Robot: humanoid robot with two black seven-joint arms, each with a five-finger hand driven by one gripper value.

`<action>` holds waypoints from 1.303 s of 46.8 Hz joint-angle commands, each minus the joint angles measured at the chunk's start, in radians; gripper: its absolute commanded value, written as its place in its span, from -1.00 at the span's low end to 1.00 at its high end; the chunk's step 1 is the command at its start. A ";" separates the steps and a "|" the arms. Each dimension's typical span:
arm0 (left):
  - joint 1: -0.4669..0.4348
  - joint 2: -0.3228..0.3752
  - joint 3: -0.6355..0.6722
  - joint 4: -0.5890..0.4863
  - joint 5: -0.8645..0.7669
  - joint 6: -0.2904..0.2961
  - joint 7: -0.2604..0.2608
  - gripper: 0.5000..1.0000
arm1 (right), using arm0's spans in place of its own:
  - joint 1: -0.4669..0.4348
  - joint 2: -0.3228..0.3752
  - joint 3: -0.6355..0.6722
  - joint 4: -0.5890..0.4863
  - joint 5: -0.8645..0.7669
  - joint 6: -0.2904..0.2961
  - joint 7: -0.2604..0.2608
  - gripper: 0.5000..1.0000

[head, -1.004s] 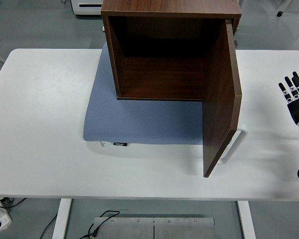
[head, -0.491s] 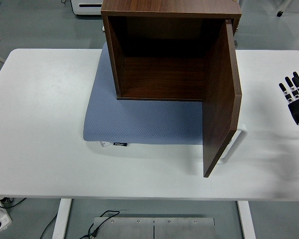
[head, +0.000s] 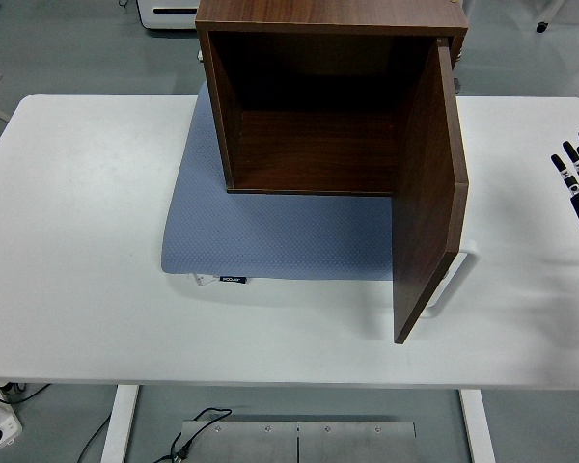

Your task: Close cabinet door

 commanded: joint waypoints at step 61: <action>0.000 0.000 0.000 0.000 0.000 0.000 0.000 1.00 | -0.456 -0.078 -0.073 0.584 -0.115 0.053 -0.009 1.00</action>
